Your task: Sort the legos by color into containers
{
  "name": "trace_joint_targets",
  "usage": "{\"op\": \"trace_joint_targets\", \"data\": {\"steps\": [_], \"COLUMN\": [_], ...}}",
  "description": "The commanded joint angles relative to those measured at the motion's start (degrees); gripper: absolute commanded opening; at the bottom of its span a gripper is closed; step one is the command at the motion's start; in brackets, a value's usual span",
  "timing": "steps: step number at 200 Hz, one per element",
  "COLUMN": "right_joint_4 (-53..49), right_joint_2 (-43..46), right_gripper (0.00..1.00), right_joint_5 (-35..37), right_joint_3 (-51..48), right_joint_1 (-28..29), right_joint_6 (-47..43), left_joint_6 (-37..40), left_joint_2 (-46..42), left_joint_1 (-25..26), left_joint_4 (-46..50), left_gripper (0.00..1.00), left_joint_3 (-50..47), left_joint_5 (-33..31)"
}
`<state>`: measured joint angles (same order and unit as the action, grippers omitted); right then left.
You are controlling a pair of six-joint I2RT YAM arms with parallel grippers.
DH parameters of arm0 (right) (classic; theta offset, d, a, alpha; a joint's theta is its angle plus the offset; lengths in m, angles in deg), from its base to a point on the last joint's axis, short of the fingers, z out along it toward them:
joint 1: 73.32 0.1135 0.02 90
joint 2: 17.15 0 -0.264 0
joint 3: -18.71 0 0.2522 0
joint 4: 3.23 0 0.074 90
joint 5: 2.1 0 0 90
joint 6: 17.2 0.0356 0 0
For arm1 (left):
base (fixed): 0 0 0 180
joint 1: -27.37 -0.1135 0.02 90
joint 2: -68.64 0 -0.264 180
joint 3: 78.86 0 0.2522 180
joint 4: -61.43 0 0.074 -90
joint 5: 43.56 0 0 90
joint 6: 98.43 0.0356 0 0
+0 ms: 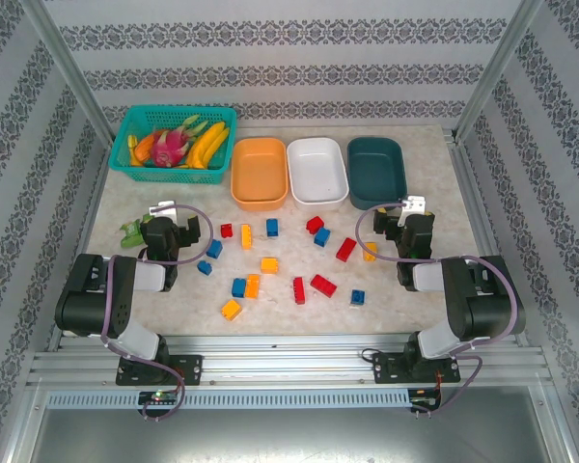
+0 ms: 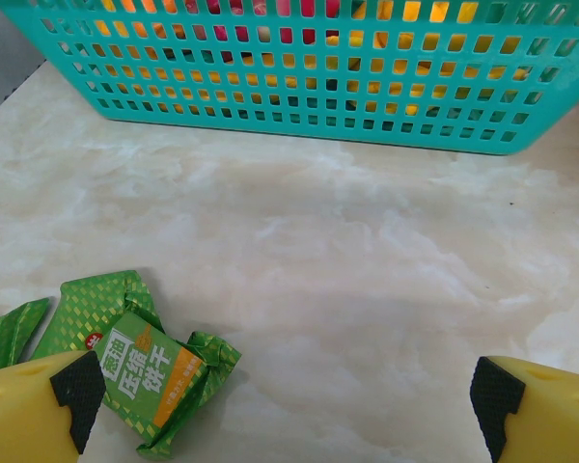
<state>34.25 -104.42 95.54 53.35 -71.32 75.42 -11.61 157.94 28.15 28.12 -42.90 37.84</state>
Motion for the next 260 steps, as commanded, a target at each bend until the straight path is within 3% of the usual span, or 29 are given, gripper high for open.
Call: {"op": "trace_joint_targets", "data": {"steps": [1, 63, 77, 100, 120, 132, 141, 149, 158, 166, 173, 205, 226, 260], "right_joint_4": [1.4, 1.7, 1.7, -17.9, -33.8, -47.4, -63.9, -76.3, -80.7, -80.8, -83.0, -100.5, -105.1, -107.4], "right_joint_2": [0.8, 1.0, 4.1, 19.4, 31.4, 35.3, 35.7, 35.2, 34.8, 34.7, 34.1, 28.9, 25.6, 16.1], "right_gripper": [0.98, 0.98, 0.98, 0.98, 0.98, 0.98, 0.98, 0.98, 0.98, 0.98, 0.97, 0.82, 0.81, 0.75], "right_joint_5": [0.4, 0.4, 3.9, 11.1, 16.1, 16.0, 9.0, 3.9, 0.9, -6.6, -9.3, -5.4, -6.6, -12.8], "right_joint_3": [0.4, 0.2, -0.2, 4.1, 13.1, 21.9, 30.2, 36.2, 36.7, 35.7, 35.7, 39.8, 39.2, 37.7], "right_joint_1": [-0.2, -0.1, 0.1, 1.6, 4.1, 3.8, 1.7, 0.4, 0.0, -0.9, -0.4, 6.8, 10.6, 11.1], "right_joint_6": [0.2, 0.2, 0.8, 2.4, 4.6, 15.0, 25.6, 30.9, 35.9, 34.7, 33.4, 31.1, 28.2, 21.6], "left_joint_6": [0.5, 0.5, 1.0, 0.1, -2.3, -1.5, -2.3, -8.7, -25.3, -35.8, -35.8, -39.9, -39.2, -41.1], "left_joint_2": [0.1, 0.0, -3.6, -17.6, -28.4, -33.3, -36.0, -37.5, -37.9, -37.5, -36.9, -33.2, -32.5, -34.5], "left_joint_1": [0.5, 0.4, 0.8, 4.0, 6.9, 9.6, 10.9, 11.2, 11.0, 10.4, 10.0, 10.6, 16.3, 26.1], "left_joint_4": [-3.1, -3.2, -0.8, 13.2, 23.1, 28.6, 30.7, 34.7, 49.5, 65.3, 69.9, 75.2, 77.3, 72.0], "left_gripper": [1.0, 1.0, 1.0, 1.0, 1.0, 1.0, 1.0, 1.0, 1.0, 1.0, 1.0, 1.0, 1.0, 1.0], "left_joint_3": [0.0, 0.0, -0.3, 2.4, 5.8, 9.1, 11.2, 13.7, 19.2, 25.7, 29.0, 32.8, 32.5, 27.2], "left_joint_5": [-0.4, -0.3, -0.6, -11.5, -16.6, -19.5, -20.1, -20.0, -21.4, -18.3, -13.7, 9.2, 15.1, 21.6]}}
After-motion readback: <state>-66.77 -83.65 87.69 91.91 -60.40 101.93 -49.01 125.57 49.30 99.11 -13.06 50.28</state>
